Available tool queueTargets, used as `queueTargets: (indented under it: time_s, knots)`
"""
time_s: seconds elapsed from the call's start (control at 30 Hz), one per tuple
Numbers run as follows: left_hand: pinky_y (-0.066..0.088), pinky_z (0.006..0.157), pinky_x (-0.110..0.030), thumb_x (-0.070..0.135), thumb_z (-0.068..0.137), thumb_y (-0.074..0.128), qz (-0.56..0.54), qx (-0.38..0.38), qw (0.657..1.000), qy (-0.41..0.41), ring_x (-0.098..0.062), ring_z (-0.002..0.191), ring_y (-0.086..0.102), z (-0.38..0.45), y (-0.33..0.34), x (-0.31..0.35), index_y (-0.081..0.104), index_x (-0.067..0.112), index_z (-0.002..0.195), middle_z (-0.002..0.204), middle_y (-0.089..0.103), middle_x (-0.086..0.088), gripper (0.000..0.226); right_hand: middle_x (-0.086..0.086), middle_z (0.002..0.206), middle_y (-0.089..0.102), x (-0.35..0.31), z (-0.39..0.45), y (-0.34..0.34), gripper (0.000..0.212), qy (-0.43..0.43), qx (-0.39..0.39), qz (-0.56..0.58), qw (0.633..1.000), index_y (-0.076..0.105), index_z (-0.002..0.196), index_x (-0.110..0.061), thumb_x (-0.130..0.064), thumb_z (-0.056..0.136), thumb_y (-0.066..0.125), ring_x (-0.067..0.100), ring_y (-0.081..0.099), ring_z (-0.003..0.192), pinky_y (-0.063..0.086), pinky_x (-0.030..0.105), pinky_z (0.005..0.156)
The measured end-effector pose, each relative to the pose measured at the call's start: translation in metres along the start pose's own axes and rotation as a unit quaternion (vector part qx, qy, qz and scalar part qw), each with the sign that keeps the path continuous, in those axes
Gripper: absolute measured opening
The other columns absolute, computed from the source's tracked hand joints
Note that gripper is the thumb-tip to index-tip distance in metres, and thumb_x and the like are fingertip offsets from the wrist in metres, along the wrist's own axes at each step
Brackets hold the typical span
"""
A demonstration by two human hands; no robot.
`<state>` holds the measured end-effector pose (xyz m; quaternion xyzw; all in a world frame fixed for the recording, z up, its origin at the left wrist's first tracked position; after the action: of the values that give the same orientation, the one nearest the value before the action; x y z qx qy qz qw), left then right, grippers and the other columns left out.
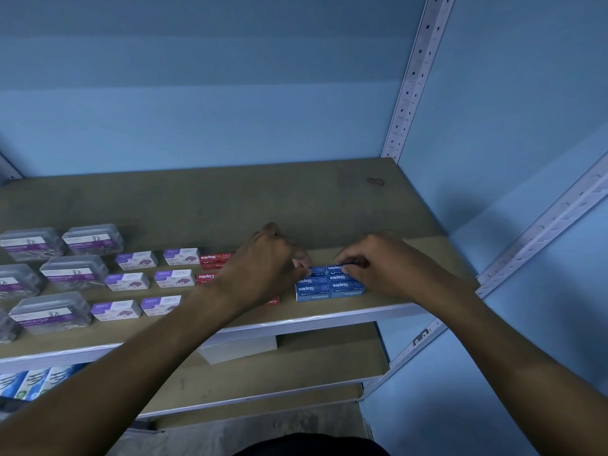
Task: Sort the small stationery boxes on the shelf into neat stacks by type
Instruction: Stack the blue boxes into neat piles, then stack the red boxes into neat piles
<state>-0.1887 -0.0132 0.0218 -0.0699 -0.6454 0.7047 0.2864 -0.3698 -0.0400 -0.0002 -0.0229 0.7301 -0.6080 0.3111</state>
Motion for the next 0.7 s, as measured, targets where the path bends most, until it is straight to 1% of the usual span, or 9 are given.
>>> queueTargets:
  time_s: [0.1, 0.13, 0.2, 0.27, 0.33, 0.43, 0.53, 0.63, 0.7]
  knots:
    - [0.033, 0.071, -0.025, 0.045, 0.092, 0.057, -0.016, 0.008, 1.000, 0.008, -0.013, 0.095, 0.045, -0.001, 0.001, 0.002, 0.075, 0.031, 0.105, 0.099, 0.075, 0.013, 0.025, -0.014, 0.103, 0.076, 0.001, -0.002, 0.001, 0.021, 0.000, -0.010, 0.011, 1.000, 0.076, 0.113, -0.035, -0.040, 0.095, 0.064, -0.001, 0.066, 0.079, 0.052, 0.020, 0.062]
    - [0.032, 0.070, -0.025, 0.050, 0.091, 0.056, -0.021, 0.012, 1.000, 0.006, -0.013, 0.094, 0.045, -0.002, 0.001, 0.002, 0.075, 0.032, 0.105, 0.097, 0.075, 0.013, 0.030, -0.016, 0.103, 0.075, 0.002, -0.004, 0.002, 0.026, 0.002, -0.015, 0.023, 1.000, 0.074, 0.114, -0.037, -0.048, 0.091, 0.066, -0.003, 0.065, 0.078, 0.051, 0.019, 0.061]
    - [0.039, 0.069, -0.027, 0.066, 0.083, 0.054, -0.014, 0.009, 1.000, 0.000, -0.014, 0.095, 0.045, -0.004, 0.002, 0.002, 0.073, 0.034, 0.107, 0.095, 0.073, 0.015, 0.044, -0.021, 0.103, 0.074, 0.004, -0.007, 0.004, 0.044, -0.001, -0.037, 0.040, 0.999, 0.071, 0.116, -0.042, -0.063, 0.077, 0.072, -0.007, 0.065, 0.080, 0.050, 0.016, 0.062]
    - [0.042, 0.070, -0.028, 0.077, 0.072, 0.055, 0.000, -0.001, 1.000, 0.002, -0.014, 0.096, 0.045, -0.006, 0.004, 0.003, 0.072, 0.036, 0.107, 0.096, 0.070, 0.018, 0.056, -0.023, 0.103, 0.072, 0.004, -0.010, 0.008, 0.058, -0.009, -0.064, 0.043, 0.997, 0.068, 0.117, -0.041, -0.065, 0.065, 0.078, -0.006, 0.065, 0.084, 0.055, 0.019, 0.069]
    - [0.040, 0.071, -0.026, 0.074, 0.070, 0.063, 0.009, -0.005, 1.000, 0.006, -0.013, 0.097, 0.045, -0.006, 0.005, 0.004, 0.070, 0.036, 0.109, 0.101, 0.070, 0.018, 0.055, -0.023, 0.102, 0.071, 0.005, -0.010, 0.011, 0.054, -0.010, -0.065, 0.036, 0.997, 0.069, 0.117, -0.039, -0.053, 0.067, 0.084, -0.003, 0.066, 0.085, 0.058, 0.024, 0.075]
    - [0.038, 0.072, -0.025, 0.064, 0.074, 0.070, 0.011, 0.001, 1.000, 0.006, -0.013, 0.099, 0.043, -0.005, 0.006, 0.005, 0.070, 0.035, 0.109, 0.104, 0.071, 0.016, 0.045, -0.022, 0.097, 0.070, 0.005, -0.009, 0.012, 0.045, -0.014, -0.052, 0.030, 0.998, 0.070, 0.113, -0.039, -0.047, 0.071, 0.084, -0.003, 0.064, 0.082, 0.057, 0.026, 0.072]
    - [0.037, 0.074, -0.024, 0.065, 0.076, 0.066, 0.019, -0.001, 1.000, 0.004, -0.013, 0.102, 0.043, -0.007, 0.005, 0.006, 0.069, 0.034, 0.113, 0.106, 0.070, 0.015, 0.047, -0.025, 0.098, 0.069, 0.003, -0.010, 0.011, 0.052, -0.011, -0.058, 0.033, 0.998, 0.067, 0.116, -0.042, -0.058, 0.068, 0.079, -0.003, 0.063, 0.082, 0.054, 0.022, 0.070]
    - [0.039, 0.076, -0.024, 0.066, 0.078, 0.063, 0.016, 0.025, 0.999, -0.013, -0.014, 0.104, 0.044, -0.016, -0.006, -0.002, 0.067, 0.033, 0.115, 0.107, 0.069, 0.013, 0.050, -0.042, 0.096, 0.054, 0.000, -0.010, 0.000, 0.068, -0.003, -0.027, 0.016, 1.000, 0.055, 0.126, -0.054, -0.076, 0.063, 0.070, -0.012, 0.057, 0.084, 0.047, 0.016, 0.064]
    - [0.041, 0.082, -0.026, 0.062, 0.080, 0.064, 0.020, 0.041, 0.999, -0.024, -0.016, 0.105, 0.045, -0.024, -0.020, -0.016, 0.068, 0.033, 0.115, 0.108, 0.069, 0.013, 0.046, -0.048, 0.094, 0.046, -0.007, -0.006, -0.011, 0.060, -0.011, 0.010, -0.005, 1.000, 0.051, 0.124, -0.059, -0.072, 0.069, 0.072, -0.017, 0.052, 0.086, 0.039, 0.014, 0.062]
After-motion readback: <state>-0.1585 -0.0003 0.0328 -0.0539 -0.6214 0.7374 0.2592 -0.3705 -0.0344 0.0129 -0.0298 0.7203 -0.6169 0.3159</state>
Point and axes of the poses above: each hand's wrist, its own z-axis towards the middle knuckle, its own y-axis out of the palm, x = y × z, the point moved 6 cm from there along z, towards the middle knuckle
